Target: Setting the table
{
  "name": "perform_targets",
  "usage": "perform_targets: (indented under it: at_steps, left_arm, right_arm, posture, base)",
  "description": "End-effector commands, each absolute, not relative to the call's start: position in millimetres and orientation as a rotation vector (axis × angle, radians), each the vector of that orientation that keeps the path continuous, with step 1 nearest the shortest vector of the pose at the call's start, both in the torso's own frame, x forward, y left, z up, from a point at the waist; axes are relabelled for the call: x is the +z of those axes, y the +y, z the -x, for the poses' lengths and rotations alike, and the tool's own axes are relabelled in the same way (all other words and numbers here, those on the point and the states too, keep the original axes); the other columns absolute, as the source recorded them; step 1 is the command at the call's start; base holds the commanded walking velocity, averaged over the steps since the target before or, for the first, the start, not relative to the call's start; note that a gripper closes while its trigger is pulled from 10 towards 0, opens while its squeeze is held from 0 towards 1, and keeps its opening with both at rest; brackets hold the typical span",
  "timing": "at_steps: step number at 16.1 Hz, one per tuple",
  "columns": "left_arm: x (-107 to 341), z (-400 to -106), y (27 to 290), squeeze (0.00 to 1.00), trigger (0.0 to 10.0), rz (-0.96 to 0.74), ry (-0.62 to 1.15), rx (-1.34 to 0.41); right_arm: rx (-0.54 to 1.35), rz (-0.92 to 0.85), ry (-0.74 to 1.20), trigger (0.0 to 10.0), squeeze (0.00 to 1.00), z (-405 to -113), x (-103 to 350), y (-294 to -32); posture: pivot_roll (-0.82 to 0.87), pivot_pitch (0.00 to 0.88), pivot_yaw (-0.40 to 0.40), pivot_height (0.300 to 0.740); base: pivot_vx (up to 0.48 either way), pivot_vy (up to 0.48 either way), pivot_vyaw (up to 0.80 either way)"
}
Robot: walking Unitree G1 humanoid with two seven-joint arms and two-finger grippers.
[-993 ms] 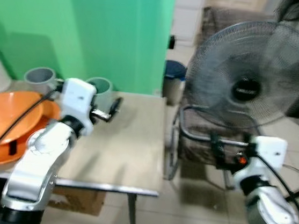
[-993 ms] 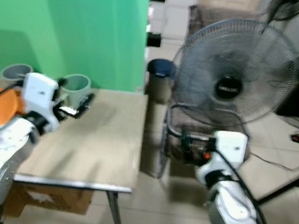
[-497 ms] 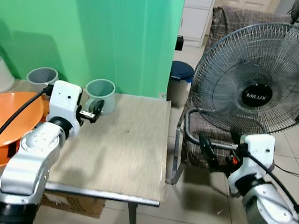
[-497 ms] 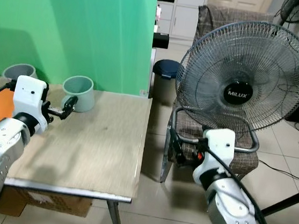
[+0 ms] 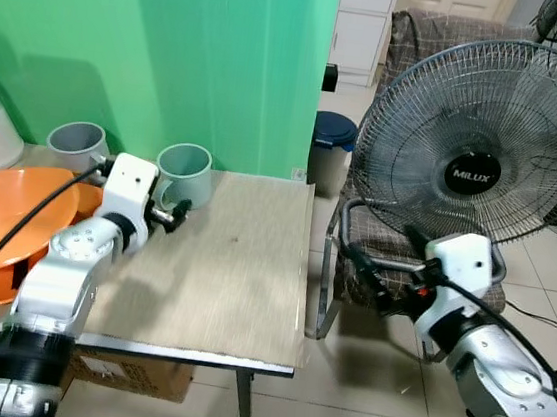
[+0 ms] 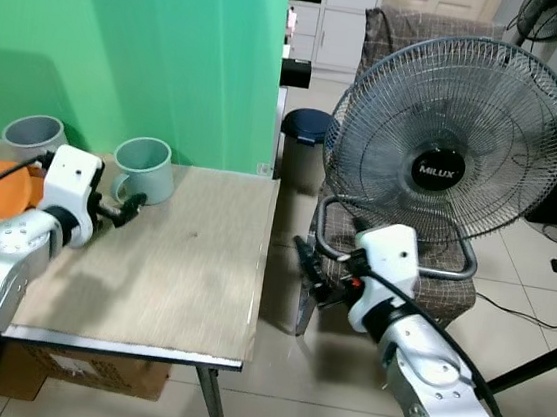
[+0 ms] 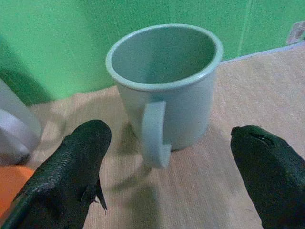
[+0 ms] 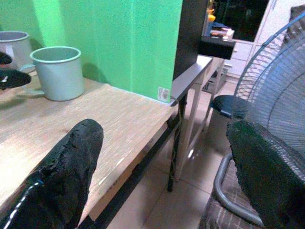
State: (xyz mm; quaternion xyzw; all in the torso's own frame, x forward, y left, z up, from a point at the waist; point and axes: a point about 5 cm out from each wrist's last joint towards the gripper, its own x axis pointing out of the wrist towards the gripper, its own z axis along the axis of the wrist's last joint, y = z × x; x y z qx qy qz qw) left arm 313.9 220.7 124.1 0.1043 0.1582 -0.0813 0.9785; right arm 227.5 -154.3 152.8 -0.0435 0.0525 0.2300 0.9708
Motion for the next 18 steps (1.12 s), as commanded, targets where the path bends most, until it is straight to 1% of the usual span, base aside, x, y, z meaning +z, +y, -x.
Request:
perform_targets:
  at_steps: [1, 2, 4, 5, 6, 7, 8, 12, 18]
  left_arm:
    - [122.8, -319.4, 227.1, 0.00, 10.0, -0.230, 0.328, -0.172]
    - [119.5, -322.5, 229.7, 0.00, 10.0, -0.227, 0.339, -0.194]
    - [114.7, -328.6, 232.5, 0.00, 10.0, -0.213, 0.340, -0.236]
    - [114.4, -329.3, 232.8, 0.00, 9.5, -0.205, 0.339, -0.239]
    - [113.9, -331.6, 233.5, 0.00, 4.5, -0.201, 0.337, -0.253]
    - [113.9, -333.2, 233.3, 0.00, 2.7, -0.202, 0.328, -0.271]
    - [113.5, -335.1, 232.9, 0.00, 0.0, -0.203, 0.319, -0.296]
    - [113.0, -337.3, 229.5, 0.00, 0.0, -0.200, 0.308, -0.352]
    - [111.8, -337.6, 228.6, 0.00, 0.0, -0.200, 0.306, -0.390]
  right_arm:
    - [0.481, 0.107, 0.098, 10.0, 0.00, -229.6, 154.0, -153.5]
    - [0.484, 0.107, 0.099, 10.0, 0.00, -229.9, 154.1, -153.2]
    - [0.554, 0.086, 0.115, 10.0, 0.00, -226.1, 152.3, -149.6]
    - [0.571, 0.079, 0.120, 10.0, 0.00, -224.9, 151.9, -148.9]
    - [0.631, 0.070, 0.129, 10.0, 0.00, -219.8, 151.8, -146.5]
    - [0.663, 0.066, 0.132, 10.0, 0.00, -216.9, 152.6, -145.2]
    - [0.704, 0.059, 0.137, 10.0, 0.00, -213.0, 153.4, -144.0]
    - [0.804, 0.024, 0.156, 10.0, 0.00, -205.1, 153.9, -142.3]
    - [0.884, -0.025, 0.174, 10.0, 0.00, -197.5, 154.1, -141.2]
  posture:
    - [0.04, 0.000, 0.021, 0.740]
    - [0.04, 0.000, 0.022, 0.740]
    - [0.03, 0.000, 0.023, 0.740]
    - [0.03, 0.000, 0.023, 0.740]
    - [0.03, 0.000, 0.031, 0.740]
    - [0.03, 0.000, 0.031, 0.740]
    - [0.03, 0.000, 0.035, 0.740]
    - [0.03, 0.000, 0.035, 0.740]
    - [0.03, 0.000, 0.042, 0.740]
  base:
    - [0.000, 0.000, 0.00]
    - [0.000, 0.000, 0.00]
    - [0.000, 0.000, 0.00]
    - [0.000, 0.000, 0.00]
    - [0.000, 0.000, 0.00]
    - [0.000, 0.000, 0.00]
    - [0.000, 0.000, 0.00]
    - [0.000, 0.000, 0.00]
    - [0.000, 0.000, 0.00]
